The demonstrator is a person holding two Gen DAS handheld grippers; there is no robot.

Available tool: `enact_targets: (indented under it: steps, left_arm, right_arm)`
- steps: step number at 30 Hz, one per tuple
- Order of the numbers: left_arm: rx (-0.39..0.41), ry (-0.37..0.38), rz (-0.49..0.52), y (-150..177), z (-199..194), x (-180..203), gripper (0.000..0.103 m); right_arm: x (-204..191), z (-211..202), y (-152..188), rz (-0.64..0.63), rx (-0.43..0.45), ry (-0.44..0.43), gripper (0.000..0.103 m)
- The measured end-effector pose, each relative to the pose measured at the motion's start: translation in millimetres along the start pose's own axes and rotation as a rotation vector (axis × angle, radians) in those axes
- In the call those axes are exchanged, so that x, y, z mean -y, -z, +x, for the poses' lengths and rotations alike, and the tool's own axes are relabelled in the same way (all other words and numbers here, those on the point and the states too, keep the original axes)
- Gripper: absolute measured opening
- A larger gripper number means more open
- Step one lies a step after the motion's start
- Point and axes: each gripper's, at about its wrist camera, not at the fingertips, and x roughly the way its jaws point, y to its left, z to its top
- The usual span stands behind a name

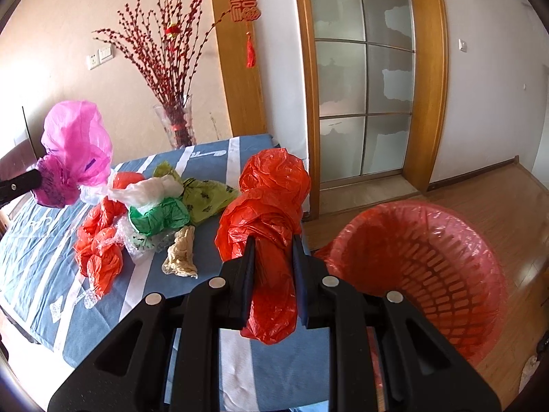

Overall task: Collect trash
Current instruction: 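Carry the pink and red bags in both tools over the red basket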

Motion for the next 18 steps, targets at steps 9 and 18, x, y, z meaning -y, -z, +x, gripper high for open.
enact_targets:
  steps: [9, 18]
  left_arm:
    - [0.009, 0.155, 0.074, -7, 6, 67, 0.008]
    - [-0.054, 0.341, 0.146, 11, 38, 150, 0.008]
  right_arm:
    - [35, -27, -8, 0.033, 0.045, 0.059, 0.021]
    - [87, -58, -10, 0.106, 0.089, 0.139, 0.021]
